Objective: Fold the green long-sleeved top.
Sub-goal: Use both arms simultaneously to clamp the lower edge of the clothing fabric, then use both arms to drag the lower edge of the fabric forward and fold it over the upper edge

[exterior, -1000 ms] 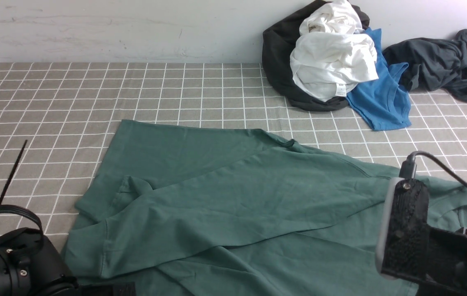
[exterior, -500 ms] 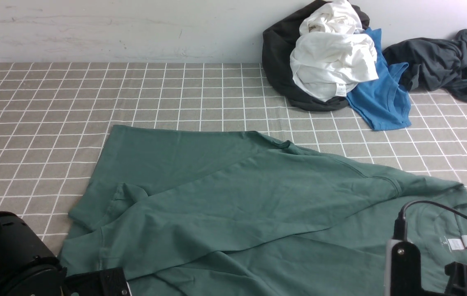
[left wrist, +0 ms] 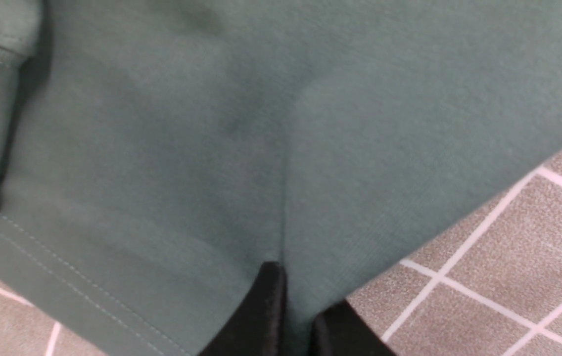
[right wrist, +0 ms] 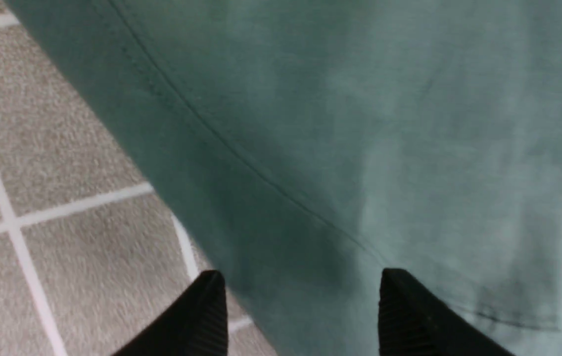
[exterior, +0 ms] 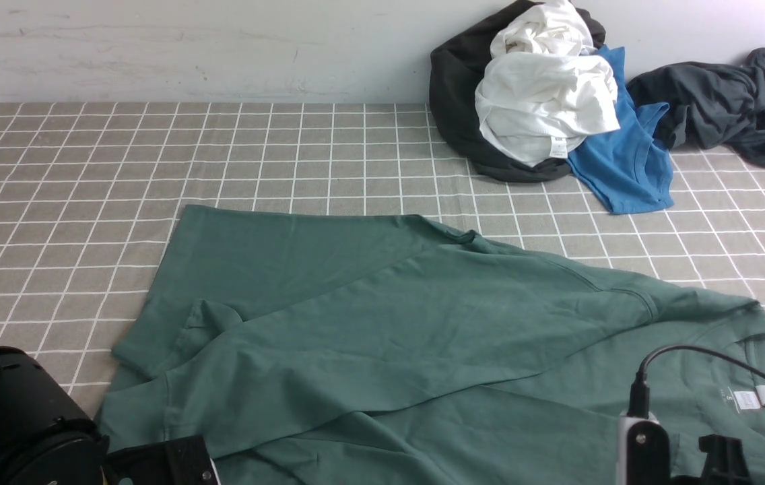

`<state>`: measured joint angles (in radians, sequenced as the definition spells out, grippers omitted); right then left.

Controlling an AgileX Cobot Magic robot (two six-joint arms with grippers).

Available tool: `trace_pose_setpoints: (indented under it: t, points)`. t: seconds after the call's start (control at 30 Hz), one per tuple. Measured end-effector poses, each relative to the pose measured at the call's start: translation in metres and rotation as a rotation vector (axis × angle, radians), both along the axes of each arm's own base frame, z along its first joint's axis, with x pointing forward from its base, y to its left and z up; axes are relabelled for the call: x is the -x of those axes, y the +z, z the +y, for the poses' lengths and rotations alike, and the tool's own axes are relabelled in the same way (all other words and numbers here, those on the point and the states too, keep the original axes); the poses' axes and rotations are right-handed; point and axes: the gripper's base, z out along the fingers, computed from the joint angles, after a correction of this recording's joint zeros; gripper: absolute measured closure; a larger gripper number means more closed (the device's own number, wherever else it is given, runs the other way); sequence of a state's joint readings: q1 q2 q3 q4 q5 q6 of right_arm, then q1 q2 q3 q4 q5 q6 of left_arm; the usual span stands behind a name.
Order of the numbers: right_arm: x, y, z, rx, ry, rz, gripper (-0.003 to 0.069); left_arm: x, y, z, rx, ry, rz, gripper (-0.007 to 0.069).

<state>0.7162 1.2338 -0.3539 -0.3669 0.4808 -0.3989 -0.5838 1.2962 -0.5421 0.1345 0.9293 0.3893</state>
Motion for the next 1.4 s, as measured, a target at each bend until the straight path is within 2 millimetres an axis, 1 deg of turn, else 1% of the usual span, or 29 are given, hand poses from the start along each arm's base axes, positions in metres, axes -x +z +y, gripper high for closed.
trace_pose_setpoints:
  t: [0.03,0.07,0.1,0.2,0.23,0.27,0.3,0.33,0.43,0.47,0.53,0.6,0.67,0.7,0.77,0.8,0.83,0.9,0.93,1.0,1.03,1.07,1.1,1.13,1.2,1.23,1.27,1.3,1.4]
  points:
    - [-0.002,-0.006,0.002,0.008,0.006,0.016,0.0306,0.0,0.0,0.0,0.001,0.001,0.001,0.0622]
    - [-0.002,-0.006,0.002,0.006,0.007,0.015,0.0309,0.0,0.0,0.0,0.001,0.001,0.001,0.0622]
    - [-0.004,-0.01,0.004,0.015,0.011,0.029,0.0334,0.0,0.0,0.0,0.003,0.003,0.002,0.0622]
    - [-0.008,-0.011,0.008,0.021,0.014,0.034,0.0377,0.0,0.0,0.0,0.004,0.003,0.002,0.0622]
    - [-0.009,-0.011,0.009,0.026,0.004,0.044,0.0423,0.0,0.0,0.0,0.005,0.004,0.002,0.0622]
    - [-0.01,-0.01,0.01,0.024,-0.006,0.048,0.0447,0.0,0.0,0.0,0.006,0.004,0.001,0.0622]
    - [-0.011,-0.009,0.011,0.027,-0.011,0.051,0.0494,0.001,0.001,0.0,0.006,0.005,0.001,0.0622]
    - [-0.012,-0.008,0.011,0.028,-0.012,0.05,0.0515,0.001,0.001,0.0,0.007,0.005,0.0,0.0622]
    - [-0.017,-0.001,0.014,0.031,-0.033,0.05,0.0621,0.001,0.001,0.0,0.007,0.005,-0.002,0.0622]
    - [-0.017,0.0,0.014,0.034,-0.036,0.052,0.0626,0.001,0.001,0.0,0.005,0.007,-0.001,0.0622]
    - [-0.022,0.014,0.016,0.038,-0.057,0.037,0.0658,-0.001,0.004,0.001,-0.013,0.02,-0.006,0.0622]
    - [-0.026,0.023,0.018,0.042,-0.066,0.027,0.0659,-0.004,0.01,0.001,-0.032,0.032,-0.014,0.0622]
    - [-0.034,0.038,0.021,0.046,-0.086,0.006,0.0659,-0.014,0.024,-0.001,-0.052,0.044,-0.053,0.062]
    - [-0.035,0.04,0.021,0.045,-0.087,0.004,0.0659,-0.014,0.024,0.0,-0.054,0.045,-0.055,0.062]
    - [-0.055,0.062,0.022,0.02,-0.134,-0.04,0.0659,-0.037,0.048,0.001,-0.039,0.081,-0.145,0.061]
    - [-0.056,0.064,0.022,0.022,-0.136,-0.041,0.0659,-0.038,0.05,0.0,-0.035,0.081,-0.152,0.061]
    - [-0.071,0.076,0.019,0.009,-0.167,-0.06,0.0659,-0.055,0.066,0.005,-0.018,0.12,-0.208,0.0608]
    - [-0.088,0.086,0.015,-0.008,-0.209,-0.064,0.0659,-0.075,0.082,0.009,0.0,0.141,-0.258,0.0608]
    - [-0.102,0.093,0.009,-0.016,-0.239,-0.061,0.0659,-0.089,0.091,0.013,0.006,0.151,-0.283,0.0608]
    - [-0.116,0.099,0.008,-0.036,-0.256,-0.056,0.0659,-0.102,0.097,0.017,0.009,0.162,-0.298,0.0608]
    - [-0.132,0.104,0.003,-0.055,-0.284,-0.042,0.0659,-0.12,0.103,0.019,0.017,0.163,-0.312,0.0608]
    - [-0.149,0.108,0.002,-0.086,-0.302,-0.025,0.0659,-0.136,0.106,0.022,0.027,0.176,-0.318,0.0608]
    - [-0.152,0.109,0.0,-0.084,-0.302,-0.021,0.0659,-0.141,0.107,0.022,0.028,0.173,-0.321,0.0608]
    - [-0.174,0.113,-0.001,-0.116,-0.312,0.002,0.0659,-0.164,0.107,0.025,0.04,0.183,-0.33,0.0608]
    - [-0.194,0.114,-0.003,-0.137,-0.318,0.02,0.0659,-0.188,0.105,0.025,0.045,0.183,-0.337,0.0608]
    - [-0.208,0.114,-0.005,-0.15,-0.324,0.035,0.0659,-0.206,0.105,0.025,0.047,0.183,-0.35,0.0608]
    - [-0.21,0.115,-0.005,-0.155,-0.328,0.034,0.0659,-0.207,0.101,0.026,0.044,0.184,-0.341,0.0608]
    - [-0.228,0.114,-0.007,-0.169,-0.343,0.051,0.0659,-0.231,0.096,0.026,0.045,0.194,-0.347,0.0608]
    - [-0.257,0.108,-0.008,-0.182,-0.361,0.065,0.0659,-0.262,0.087,0.028,0.045,0.207,-0.358,0.0608]
